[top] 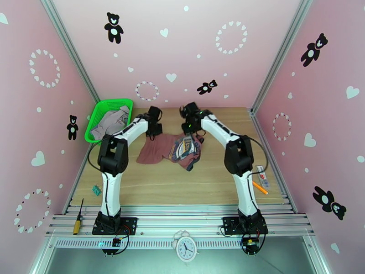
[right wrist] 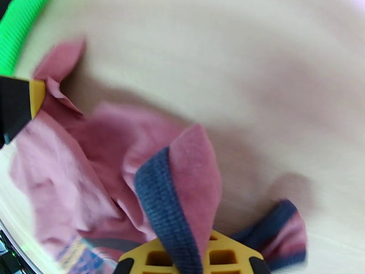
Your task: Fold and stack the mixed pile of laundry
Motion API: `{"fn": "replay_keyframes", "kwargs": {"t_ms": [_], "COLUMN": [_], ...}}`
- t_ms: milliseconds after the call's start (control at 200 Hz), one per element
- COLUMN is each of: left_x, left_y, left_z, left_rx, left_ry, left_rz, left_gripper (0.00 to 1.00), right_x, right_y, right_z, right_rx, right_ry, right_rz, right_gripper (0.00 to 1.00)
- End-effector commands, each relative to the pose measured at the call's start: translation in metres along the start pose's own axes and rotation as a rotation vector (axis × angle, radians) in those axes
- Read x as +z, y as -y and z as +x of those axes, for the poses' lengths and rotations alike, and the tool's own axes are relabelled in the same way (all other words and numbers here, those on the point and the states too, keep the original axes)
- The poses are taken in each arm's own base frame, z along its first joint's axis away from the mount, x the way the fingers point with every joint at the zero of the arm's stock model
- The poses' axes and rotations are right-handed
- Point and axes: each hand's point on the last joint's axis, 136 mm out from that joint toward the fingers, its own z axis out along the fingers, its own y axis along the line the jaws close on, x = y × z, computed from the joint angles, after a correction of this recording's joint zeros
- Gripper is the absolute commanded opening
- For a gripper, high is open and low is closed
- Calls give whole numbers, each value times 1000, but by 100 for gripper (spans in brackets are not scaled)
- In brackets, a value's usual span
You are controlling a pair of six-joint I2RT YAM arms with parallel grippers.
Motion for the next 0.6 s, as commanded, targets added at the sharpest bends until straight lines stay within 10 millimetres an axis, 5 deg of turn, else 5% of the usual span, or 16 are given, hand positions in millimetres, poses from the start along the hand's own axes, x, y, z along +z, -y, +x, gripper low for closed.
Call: {"fn": "replay_keyframes", "kwargs": {"t_ms": [0, 180, 310, 430, 596], "left_x": [-104, -194, -238, -234, -184], "left_y": [11, 22, 29, 31, 19], "left_z": [-81, -155, -177, -165, -102], "left_rx": [-14, -40, -52, -42, -56], "left_ry": [276, 510, 616, 609, 567], "left_rz": [30, 72, 126, 122, 81], "left_gripper": [0, 0, 0, 0, 0], "right_x": [-108, -187, -239, -252, -204], "right_y": [31, 72, 84, 72, 66], "right_z": [-63, -113, -133, -126, -77], "right_rx": [10, 80, 80, 27, 59], "right_ry": [247, 465, 607, 620, 572], "right_rz": [38, -4, -33, -73, -125], "right_gripper": [0, 0, 0, 0, 0]}}
